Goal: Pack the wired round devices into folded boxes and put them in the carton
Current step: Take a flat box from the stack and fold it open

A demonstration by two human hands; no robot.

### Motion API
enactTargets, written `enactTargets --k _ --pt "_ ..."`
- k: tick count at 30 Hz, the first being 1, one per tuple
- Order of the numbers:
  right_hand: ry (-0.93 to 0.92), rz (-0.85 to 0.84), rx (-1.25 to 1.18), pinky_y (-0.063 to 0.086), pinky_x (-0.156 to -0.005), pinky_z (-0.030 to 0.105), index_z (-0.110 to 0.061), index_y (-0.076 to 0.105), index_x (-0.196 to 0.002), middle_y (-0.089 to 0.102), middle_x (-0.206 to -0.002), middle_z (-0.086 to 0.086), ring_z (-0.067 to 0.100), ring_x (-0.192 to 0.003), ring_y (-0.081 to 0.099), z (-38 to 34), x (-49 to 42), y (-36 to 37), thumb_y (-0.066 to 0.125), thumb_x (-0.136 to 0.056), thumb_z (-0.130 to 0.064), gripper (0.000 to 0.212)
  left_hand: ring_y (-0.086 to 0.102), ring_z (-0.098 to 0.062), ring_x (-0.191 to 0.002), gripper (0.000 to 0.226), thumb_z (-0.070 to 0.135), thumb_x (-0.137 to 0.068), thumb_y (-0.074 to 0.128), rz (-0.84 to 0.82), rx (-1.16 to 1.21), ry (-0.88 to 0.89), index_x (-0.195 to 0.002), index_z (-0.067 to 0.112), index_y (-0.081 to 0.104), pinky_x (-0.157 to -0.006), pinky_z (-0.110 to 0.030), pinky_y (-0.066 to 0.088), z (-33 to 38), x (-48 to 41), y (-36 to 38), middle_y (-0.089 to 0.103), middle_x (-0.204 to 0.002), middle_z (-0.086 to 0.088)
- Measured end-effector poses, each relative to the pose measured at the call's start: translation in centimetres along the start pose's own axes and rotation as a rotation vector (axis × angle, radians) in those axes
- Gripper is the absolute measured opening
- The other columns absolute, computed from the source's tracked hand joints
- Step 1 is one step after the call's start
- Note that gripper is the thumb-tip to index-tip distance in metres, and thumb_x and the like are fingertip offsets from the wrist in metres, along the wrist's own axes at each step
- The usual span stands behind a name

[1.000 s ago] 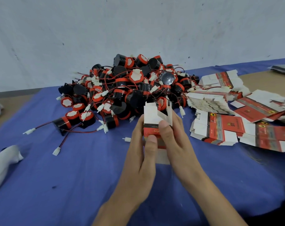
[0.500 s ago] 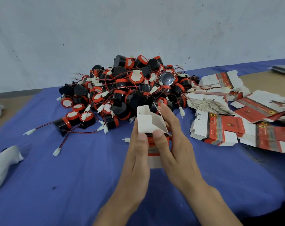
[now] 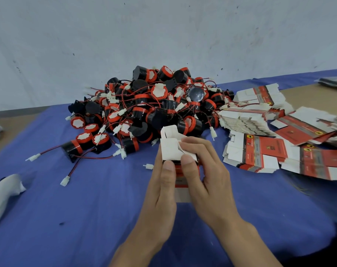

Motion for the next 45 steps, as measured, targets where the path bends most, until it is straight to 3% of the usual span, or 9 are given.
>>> enactTargets --k 12,18,24,27,31,35,39,42,45 --pt "0.033 -0.015 0.044 0.053 -0.071 0.031 -0.037 0.054 -0.092 0.052 -0.116 -0.019 0.014 -0.109 0.059 -0.3 -0.1 0.0 0.027 -0.102 -0.065 0.040 0.054 -0.012 -0.131 0.074 0.075 -0.091 0.034 -0.046 -0.065 -0.002 -0.149 0.029 0.041 -0.104 -0.025 0.046 0.4 0.2 -0.1 0.057 -0.140 0.008" --pt "0.015 -0.077 -0.099 0.045 -0.089 0.010 -0.043 0.060 -0.108 0.041 -0.141 -0.012 0.012 -0.133 0.048 -0.4 0.0 0.2 0.036 -0.103 -0.058 0.028 0.063 -0.012 -0.118 0.058 0.061 -0.094 0.042 -0.026 0.018 -0.020 -0.142 0.031 0.049 -0.093 -0.020 0.052 1.6 -0.6 -0.9 0.064 -0.131 0.008" --pt "0.117 -0.145 -0.300 0.051 -0.095 0.029 -0.031 0.059 -0.115 0.045 -0.146 -0.012 0.019 -0.134 0.050 -0.3 0.4 0.5 0.038 -0.101 -0.043 0.028 0.059 -0.022 -0.125 0.057 0.044 -0.085 0.055 -0.111 0.077 -0.081 -0.141 0.039 0.047 -0.102 -0.052 0.049 1.6 -1.1 -2.0 0.062 -0.134 0.001" --pt "0.117 -0.180 -0.305 0.052 -0.096 0.045 -0.029 0.052 -0.131 0.046 -0.145 -0.011 0.024 -0.130 0.052 -0.3 0.6 0.4 0.039 -0.100 -0.040 0.035 0.060 -0.024 -0.122 0.056 0.039 -0.079 0.058 -0.094 0.123 -0.094 -0.135 0.037 0.052 -0.099 -0.049 0.051 1.3 -1.0 -2.6 0.063 -0.130 -0.003" --pt "0.122 -0.250 -0.235 0.054 -0.092 0.035 -0.041 0.041 -0.139 0.052 -0.137 -0.008 0.019 -0.119 0.058 -0.7 0.7 0.6 0.044 -0.099 -0.050 0.041 0.066 -0.019 -0.102 0.045 0.032 -0.079 0.055 -0.113 0.118 -0.067 -0.123 0.024 0.054 -0.079 -0.031 0.057 1.2 -0.9 -2.9 0.067 -0.113 -0.004" --pt "0.071 -0.264 -0.133 0.047 -0.092 0.013 -0.036 0.049 -0.137 0.042 -0.139 -0.014 0.010 -0.130 0.049 -0.8 0.9 0.9 0.045 -0.098 -0.046 0.040 0.062 -0.027 -0.090 0.038 0.022 -0.079 0.050 -0.096 0.086 -0.045 -0.117 0.018 0.049 -0.073 -0.038 0.058 1.5 -0.8 -3.0 0.062 -0.102 -0.011" --pt "0.046 -0.276 -0.110 0.046 -0.089 0.010 -0.039 0.052 -0.131 0.041 -0.134 -0.012 0.010 -0.128 0.048 -0.9 1.0 1.1 0.046 -0.097 -0.040 0.035 0.061 -0.016 -0.078 0.031 0.012 -0.080 0.043 -0.059 0.053 -0.031 -0.110 0.015 0.049 -0.062 -0.031 0.054 1.4 -0.5 -2.9 0.061 -0.087 -0.003" --pt "0.039 -0.215 -0.078 0.049 -0.084 0.013 -0.030 0.054 -0.123 0.043 -0.129 -0.011 0.008 -0.120 0.051 -0.8 0.8 1.1 0.046 -0.095 -0.037 0.030 0.066 -0.013 -0.095 0.036 0.025 -0.089 0.046 -0.060 0.032 -0.013 -0.124 0.026 0.054 -0.074 -0.031 0.057 1.4 -0.6 -2.8 0.067 -0.107 0.006" --pt "0.027 -0.129 -0.042 0.045 -0.077 0.004 -0.025 0.052 -0.118 0.041 -0.128 -0.007 0.004 -0.115 0.050 -0.7 0.6 0.8 0.046 -0.092 -0.035 0.028 0.056 -0.015 -0.128 0.052 0.070 -0.090 0.045 -0.097 0.065 -0.063 -0.138 0.050 0.049 -0.101 -0.044 0.047 1.3 -0.8 -2.7 0.056 -0.141 0.013"
Point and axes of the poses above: each hand's wrist, its own x-axis away from the middle knuckle, its own y-axis out of the palm, z = x × y, the point moved 1 cm from there along -x, towards the middle knuckle
